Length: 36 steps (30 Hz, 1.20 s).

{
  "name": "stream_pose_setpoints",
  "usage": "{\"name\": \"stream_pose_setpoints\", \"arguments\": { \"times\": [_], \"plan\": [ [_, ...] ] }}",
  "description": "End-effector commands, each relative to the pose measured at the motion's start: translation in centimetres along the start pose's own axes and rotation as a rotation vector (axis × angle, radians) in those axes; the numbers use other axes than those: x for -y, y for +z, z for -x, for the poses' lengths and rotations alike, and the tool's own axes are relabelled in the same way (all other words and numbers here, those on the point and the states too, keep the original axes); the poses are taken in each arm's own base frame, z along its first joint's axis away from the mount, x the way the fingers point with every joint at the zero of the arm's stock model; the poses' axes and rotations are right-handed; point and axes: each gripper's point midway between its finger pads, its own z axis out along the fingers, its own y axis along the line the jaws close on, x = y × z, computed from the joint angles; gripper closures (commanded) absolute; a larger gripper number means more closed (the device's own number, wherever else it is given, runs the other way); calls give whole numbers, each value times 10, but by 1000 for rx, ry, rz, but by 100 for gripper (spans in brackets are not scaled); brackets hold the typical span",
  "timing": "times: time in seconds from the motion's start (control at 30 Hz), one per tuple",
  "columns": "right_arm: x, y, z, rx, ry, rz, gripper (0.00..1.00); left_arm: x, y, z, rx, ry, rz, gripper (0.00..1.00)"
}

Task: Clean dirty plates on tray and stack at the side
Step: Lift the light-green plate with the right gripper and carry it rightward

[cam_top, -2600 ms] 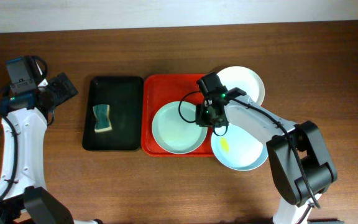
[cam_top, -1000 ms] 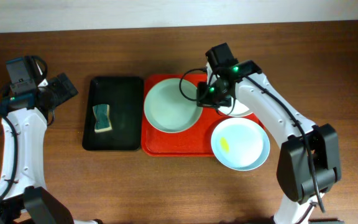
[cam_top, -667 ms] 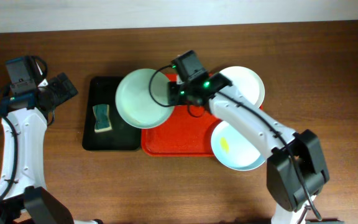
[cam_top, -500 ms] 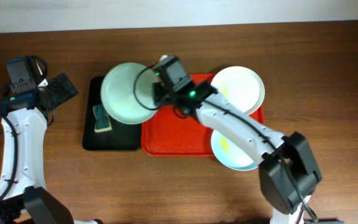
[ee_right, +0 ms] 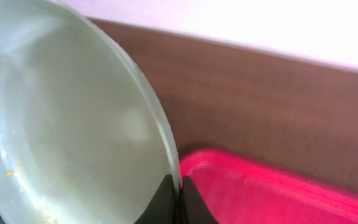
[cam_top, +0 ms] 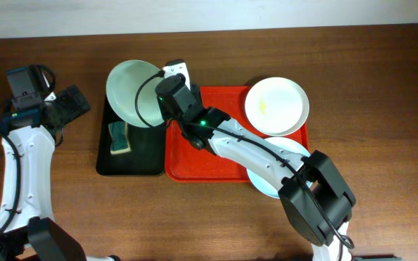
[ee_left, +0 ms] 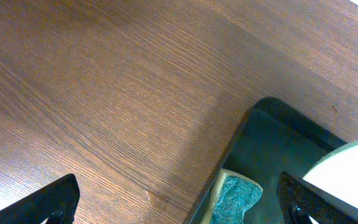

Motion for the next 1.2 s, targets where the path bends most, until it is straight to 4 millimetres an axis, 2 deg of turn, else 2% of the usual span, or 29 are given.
{"name": "stream_pose_setpoints", "arguments": {
  "times": [0.0,0.1,0.17,0.27,0.4,0.47,0.53,0.6,0.7,1.17],
  "plan": [
    [3,-4,25,84,-230,-44,96,-2,-2,4,12,-15,3,1],
    [17,-16,57,187,-320,-180,96,-2,-2,4,12,-14,3,1],
    [18,-26,77,258,-365,-246,96,-2,-2,4,12,-14,3,1],
    [1,-42,100,354,-447,-260,96,-2,-2,4,12,-14,3,0],
    [-34,-62,116,461,-512,-234,96,-2,-2,4,12,-15,3,1],
    [-44,-71,123,503,-532,-233,96,-2,-2,4,12,-15,3,1],
    [-45,-82,134,553,-531,-276,96,-2,-2,4,12,-15,3,1],
    [-34,-91,143,576,-516,-352,96,-2,-2,4,12,-14,3,1],
    [-18,-97,147,569,-494,-442,96,-2,-2,4,12,-14,3,1],
    [-17,-98,149,579,-482,-445,96,-2,-2,4,12,-15,3,1]
  ]
}}
